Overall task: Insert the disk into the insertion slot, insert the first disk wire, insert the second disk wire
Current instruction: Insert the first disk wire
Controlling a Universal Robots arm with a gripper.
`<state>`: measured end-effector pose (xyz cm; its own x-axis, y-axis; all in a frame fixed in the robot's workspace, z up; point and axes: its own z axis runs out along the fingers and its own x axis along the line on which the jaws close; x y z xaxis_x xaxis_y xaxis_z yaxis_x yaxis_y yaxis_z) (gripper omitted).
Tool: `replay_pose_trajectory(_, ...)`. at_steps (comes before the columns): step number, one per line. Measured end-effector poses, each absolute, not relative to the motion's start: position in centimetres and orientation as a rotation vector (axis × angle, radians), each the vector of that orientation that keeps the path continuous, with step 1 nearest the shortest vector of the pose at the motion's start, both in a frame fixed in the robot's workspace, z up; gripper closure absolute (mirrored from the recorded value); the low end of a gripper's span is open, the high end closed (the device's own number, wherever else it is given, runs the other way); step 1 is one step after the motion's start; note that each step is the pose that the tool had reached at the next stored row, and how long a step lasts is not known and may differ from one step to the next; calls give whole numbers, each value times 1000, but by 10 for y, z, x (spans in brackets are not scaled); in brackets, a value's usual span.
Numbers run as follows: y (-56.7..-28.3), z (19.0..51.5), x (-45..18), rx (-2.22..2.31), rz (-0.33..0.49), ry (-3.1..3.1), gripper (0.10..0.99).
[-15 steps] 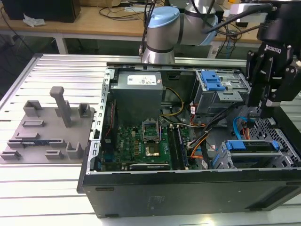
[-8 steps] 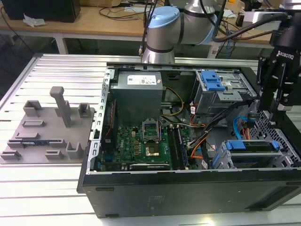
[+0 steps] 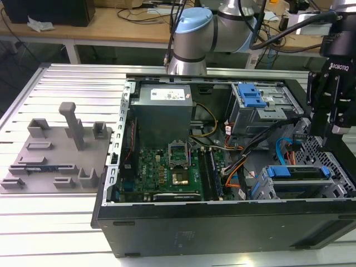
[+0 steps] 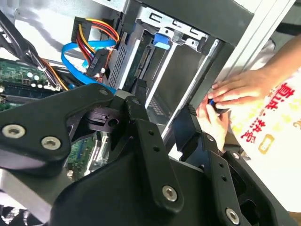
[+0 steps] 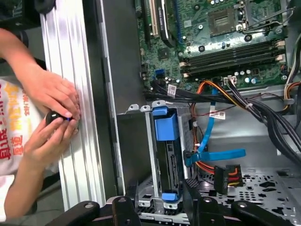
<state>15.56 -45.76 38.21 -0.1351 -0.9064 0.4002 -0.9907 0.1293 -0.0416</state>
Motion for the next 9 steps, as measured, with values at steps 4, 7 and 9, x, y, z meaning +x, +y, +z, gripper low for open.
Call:
replay_pose_trajectory(4, -454, 380, 156, 1845, 435, -2140, 584)
replay_pose_trajectory(7, -441, 377, 156, 1843, 457, -2122, 584)
replay_pose_trajectory(9, -433, 375, 156, 1847, 466, -2118, 584)
